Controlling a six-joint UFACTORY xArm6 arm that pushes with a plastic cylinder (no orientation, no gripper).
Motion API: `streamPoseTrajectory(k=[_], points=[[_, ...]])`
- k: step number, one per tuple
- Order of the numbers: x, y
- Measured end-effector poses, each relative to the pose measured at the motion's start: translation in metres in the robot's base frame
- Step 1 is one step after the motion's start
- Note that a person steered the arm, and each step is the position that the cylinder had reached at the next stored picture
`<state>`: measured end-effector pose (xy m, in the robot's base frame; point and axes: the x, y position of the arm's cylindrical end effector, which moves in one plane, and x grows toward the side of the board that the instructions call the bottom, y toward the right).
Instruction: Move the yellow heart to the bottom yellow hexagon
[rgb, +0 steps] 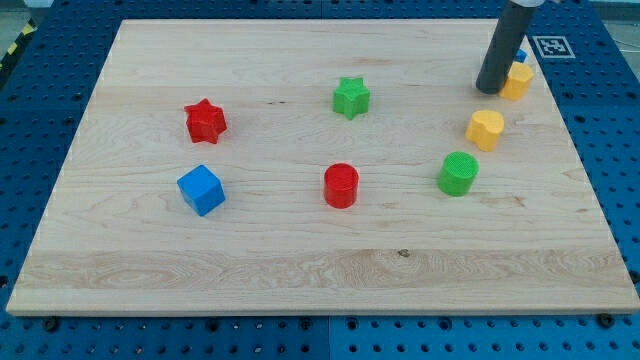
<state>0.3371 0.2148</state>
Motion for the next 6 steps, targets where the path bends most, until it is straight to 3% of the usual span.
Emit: streamPoseTrajectory(k=[2,3,5,6], points=[[-0.006,-0.064],[0.012,-0.096],[0.108,-0.091],[0.113,-0.055]])
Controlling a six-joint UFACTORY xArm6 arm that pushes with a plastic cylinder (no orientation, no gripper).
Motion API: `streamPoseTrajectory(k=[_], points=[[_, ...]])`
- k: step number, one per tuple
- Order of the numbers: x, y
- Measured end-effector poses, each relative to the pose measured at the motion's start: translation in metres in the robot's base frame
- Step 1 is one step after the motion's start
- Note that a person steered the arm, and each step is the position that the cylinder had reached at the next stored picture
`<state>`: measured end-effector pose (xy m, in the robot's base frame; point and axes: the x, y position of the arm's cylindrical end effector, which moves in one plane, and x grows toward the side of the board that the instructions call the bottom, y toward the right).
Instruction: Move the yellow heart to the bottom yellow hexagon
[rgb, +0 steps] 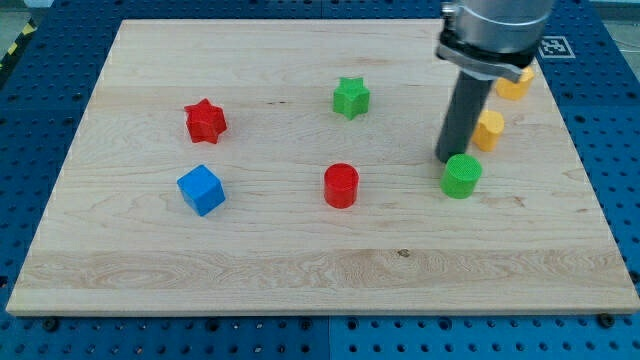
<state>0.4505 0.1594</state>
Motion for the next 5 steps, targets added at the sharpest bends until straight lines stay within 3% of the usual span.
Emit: streamPoseTrajectory(k=[2,5], points=[[-0.038,0.096],[-0.013,0.033]])
